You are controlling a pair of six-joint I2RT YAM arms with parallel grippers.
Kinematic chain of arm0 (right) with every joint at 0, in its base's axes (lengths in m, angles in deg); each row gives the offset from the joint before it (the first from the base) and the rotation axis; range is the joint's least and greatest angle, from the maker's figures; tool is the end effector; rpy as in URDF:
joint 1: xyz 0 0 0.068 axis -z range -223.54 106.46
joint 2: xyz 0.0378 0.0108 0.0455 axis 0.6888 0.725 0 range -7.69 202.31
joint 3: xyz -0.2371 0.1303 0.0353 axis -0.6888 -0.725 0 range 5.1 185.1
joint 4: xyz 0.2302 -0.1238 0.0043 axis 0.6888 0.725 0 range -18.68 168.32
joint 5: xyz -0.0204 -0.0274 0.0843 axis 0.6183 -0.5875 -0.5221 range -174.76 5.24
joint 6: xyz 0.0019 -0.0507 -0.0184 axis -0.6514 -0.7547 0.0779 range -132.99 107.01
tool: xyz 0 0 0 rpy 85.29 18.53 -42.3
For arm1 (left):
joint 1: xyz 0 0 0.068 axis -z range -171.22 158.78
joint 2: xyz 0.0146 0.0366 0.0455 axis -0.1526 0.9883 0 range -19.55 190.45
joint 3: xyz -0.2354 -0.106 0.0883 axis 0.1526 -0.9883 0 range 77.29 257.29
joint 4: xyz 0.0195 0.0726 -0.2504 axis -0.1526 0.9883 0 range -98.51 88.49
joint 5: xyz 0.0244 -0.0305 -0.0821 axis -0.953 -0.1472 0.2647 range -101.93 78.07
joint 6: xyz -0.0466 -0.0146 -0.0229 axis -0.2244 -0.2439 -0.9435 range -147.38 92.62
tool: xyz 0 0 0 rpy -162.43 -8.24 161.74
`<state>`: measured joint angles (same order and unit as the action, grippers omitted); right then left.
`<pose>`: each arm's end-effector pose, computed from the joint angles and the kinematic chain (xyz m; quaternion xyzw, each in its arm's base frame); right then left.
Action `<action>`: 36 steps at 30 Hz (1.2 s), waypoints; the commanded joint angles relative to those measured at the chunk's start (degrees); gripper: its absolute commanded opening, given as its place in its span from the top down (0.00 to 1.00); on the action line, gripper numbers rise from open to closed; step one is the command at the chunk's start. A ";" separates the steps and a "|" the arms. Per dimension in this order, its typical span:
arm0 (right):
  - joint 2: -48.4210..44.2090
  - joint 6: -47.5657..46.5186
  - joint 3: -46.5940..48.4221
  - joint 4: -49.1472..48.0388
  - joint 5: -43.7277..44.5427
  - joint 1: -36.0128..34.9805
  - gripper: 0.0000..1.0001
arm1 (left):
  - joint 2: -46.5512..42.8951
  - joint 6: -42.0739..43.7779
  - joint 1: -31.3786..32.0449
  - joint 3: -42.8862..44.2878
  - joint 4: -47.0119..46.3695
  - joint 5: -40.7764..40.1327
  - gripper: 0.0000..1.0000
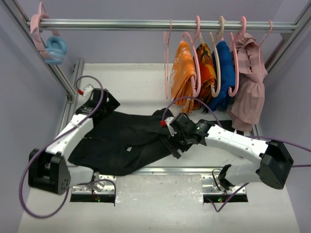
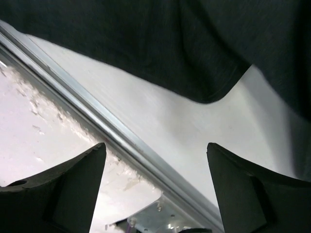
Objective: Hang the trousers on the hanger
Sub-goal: Flatten out the trousers at the center of the board.
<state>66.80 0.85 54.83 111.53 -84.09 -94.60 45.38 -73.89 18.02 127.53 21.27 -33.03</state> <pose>0.1533 0.1889 0.2205 -0.3104 0.9256 0.1114 0.1859 0.2358 -0.0253 0.2734 -0.3568 0.8363 -0.0286 0.4152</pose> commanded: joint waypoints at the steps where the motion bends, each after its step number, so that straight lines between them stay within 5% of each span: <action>1: 2.13 5.99 -2.27 -0.81 0.43 0.31 0.18 | 11.56 -1.65 3.51 -1.55 -9.28 8.09 0.00; 11: 3.56 29.97 -15.67 -28.82 11.43 1.21 0.19 | 21.69 -8.09 2.21 -0.05 -8.88 -0.44 0.00; 22: 7.24 34.42 -22.13 -54.41 11.96 5.85 0.30 | 27.40 -12.53 -1.71 -2.29 -6.63 -8.07 0.00; 24: 10.10 33.68 -20.15 -54.44 9.80 6.95 0.34 | 28.29 -11.80 -2.03 -2.35 -7.56 -8.94 0.00; 28: 10.53 33.20 -20.70 -55.06 9.96 7.57 0.98 | 32.25 -11.29 -2.32 0.63 -5.41 -9.63 0.00; 31: 0.71 34.93 -26.67 -52.42 15.56 6.02 1.00 | 33.08 -11.06 -3.02 1.11 -5.60 -9.58 0.00; 36: -24.20 36.65 -25.40 -24.73 25.68 5.19 1.00 | 34.10 -10.79 -4.78 2.19 -5.58 -9.93 0.00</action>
<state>58.89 35.83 27.24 68.38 -69.62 -89.38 77.09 -84.48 15.80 128.81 16.73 -41.95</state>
